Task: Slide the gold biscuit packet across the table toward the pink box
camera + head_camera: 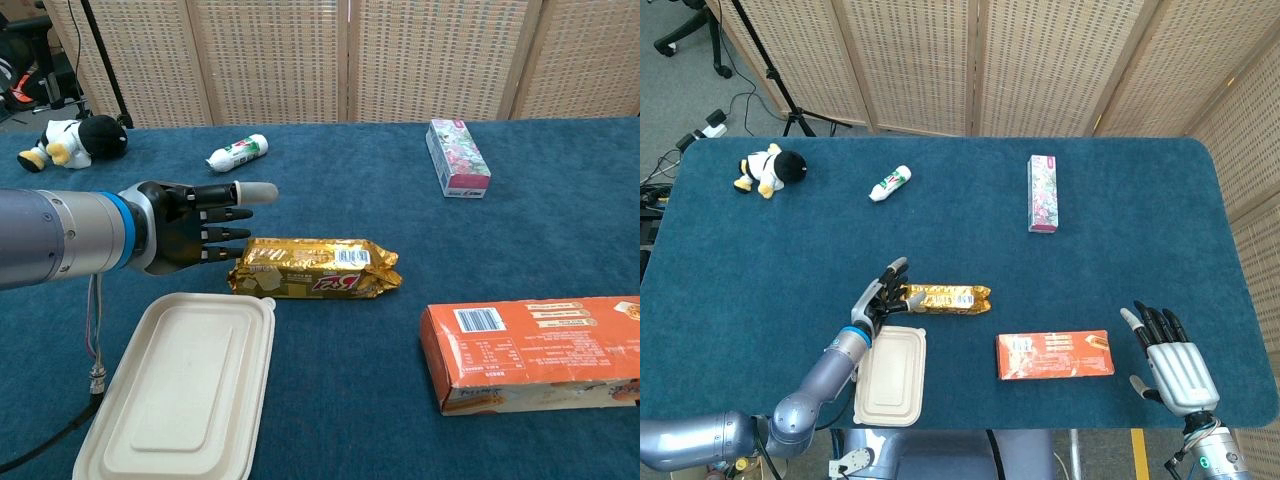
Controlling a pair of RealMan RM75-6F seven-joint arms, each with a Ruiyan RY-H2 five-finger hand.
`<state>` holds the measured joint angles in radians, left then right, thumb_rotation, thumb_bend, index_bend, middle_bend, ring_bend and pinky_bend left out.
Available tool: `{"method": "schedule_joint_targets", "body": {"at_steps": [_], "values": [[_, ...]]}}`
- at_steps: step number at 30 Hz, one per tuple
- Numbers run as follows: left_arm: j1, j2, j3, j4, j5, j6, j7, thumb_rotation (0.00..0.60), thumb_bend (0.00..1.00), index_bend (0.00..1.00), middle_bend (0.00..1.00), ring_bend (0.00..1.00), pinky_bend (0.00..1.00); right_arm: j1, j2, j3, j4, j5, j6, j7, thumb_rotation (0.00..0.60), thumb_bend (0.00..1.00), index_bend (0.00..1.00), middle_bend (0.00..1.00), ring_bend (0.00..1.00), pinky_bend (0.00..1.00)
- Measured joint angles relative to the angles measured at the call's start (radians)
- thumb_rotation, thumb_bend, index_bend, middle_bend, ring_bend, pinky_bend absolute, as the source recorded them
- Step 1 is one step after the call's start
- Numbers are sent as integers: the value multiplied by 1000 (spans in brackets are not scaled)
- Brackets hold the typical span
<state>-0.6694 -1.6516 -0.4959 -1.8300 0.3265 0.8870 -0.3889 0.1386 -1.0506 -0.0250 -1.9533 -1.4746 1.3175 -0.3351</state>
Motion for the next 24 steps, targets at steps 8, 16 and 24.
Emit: {"method": "schedule_joint_targets", "body": {"at_steps": [8, 16, 24], "values": [[6, 12, 1, -20, 24, 8, 15, 600, 300, 0, 0, 0, 0, 0, 1, 0, 4, 6, -3, 2, 600, 260, 7, 0, 0, 0], [27, 109, 23, -42, 110, 67, 105, 600, 294, 0, 0, 0, 0, -1, 0, 1, 4, 7, 1, -2, 600, 260, 7, 0, 0, 0], [63, 257, 83, -54, 251, 133, 244, 600, 293, 0, 0, 0, 0, 2, -10, 1, 8, 15, -6, -20, 600, 260, 7, 0, 0, 0]]}}
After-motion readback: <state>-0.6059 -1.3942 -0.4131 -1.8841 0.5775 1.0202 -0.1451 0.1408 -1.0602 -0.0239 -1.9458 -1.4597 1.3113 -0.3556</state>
